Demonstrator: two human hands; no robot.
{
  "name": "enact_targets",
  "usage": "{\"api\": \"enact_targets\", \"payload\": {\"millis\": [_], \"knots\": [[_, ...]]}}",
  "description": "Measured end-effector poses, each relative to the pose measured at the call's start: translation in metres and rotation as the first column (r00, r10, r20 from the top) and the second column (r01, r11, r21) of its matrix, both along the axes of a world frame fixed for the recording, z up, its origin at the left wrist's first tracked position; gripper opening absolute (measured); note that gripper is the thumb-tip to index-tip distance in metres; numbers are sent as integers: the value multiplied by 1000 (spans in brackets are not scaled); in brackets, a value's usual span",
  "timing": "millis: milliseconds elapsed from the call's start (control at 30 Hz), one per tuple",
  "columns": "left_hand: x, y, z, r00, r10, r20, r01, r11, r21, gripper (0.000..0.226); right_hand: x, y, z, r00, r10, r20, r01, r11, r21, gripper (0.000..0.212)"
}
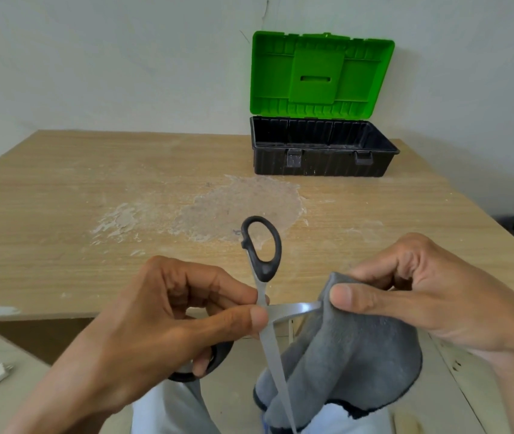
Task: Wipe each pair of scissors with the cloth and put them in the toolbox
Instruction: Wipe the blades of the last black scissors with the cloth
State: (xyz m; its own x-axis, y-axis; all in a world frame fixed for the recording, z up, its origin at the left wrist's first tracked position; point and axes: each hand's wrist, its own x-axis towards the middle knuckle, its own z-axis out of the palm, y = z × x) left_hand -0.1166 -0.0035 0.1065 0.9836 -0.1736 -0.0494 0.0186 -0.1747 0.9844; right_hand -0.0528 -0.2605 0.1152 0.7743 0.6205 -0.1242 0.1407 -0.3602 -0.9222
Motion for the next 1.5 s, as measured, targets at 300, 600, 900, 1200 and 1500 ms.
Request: {"api": "enact_targets", "payload": {"millis": [300, 600, 900, 1200, 1500], "knots": [[4, -10, -1, 999, -27, 23, 26, 999, 46, 21, -6, 16, -8, 985, 44, 164, -30, 995, -90, 39], [-3, -6, -3, 999, -51, 8, 50, 991, 121, 9, -9, 5, 1, 971, 165, 173, -128, 970, -209, 21], [1, -6, -1, 998, 5, 58, -5, 1000, -4, 17, -17, 21, -7, 946, 39, 321, 21, 983, -181, 25], [0, -5, 0, 998, 10, 67, -8, 999, -31, 15, -20, 25, -17, 947, -4, 322, 15, 999, -33, 27], [0, 3, 4, 997, 23, 74, -21, 999, -32, 12, -16, 8, -4, 964, -27, 266, 31, 999, -10, 28]]}}
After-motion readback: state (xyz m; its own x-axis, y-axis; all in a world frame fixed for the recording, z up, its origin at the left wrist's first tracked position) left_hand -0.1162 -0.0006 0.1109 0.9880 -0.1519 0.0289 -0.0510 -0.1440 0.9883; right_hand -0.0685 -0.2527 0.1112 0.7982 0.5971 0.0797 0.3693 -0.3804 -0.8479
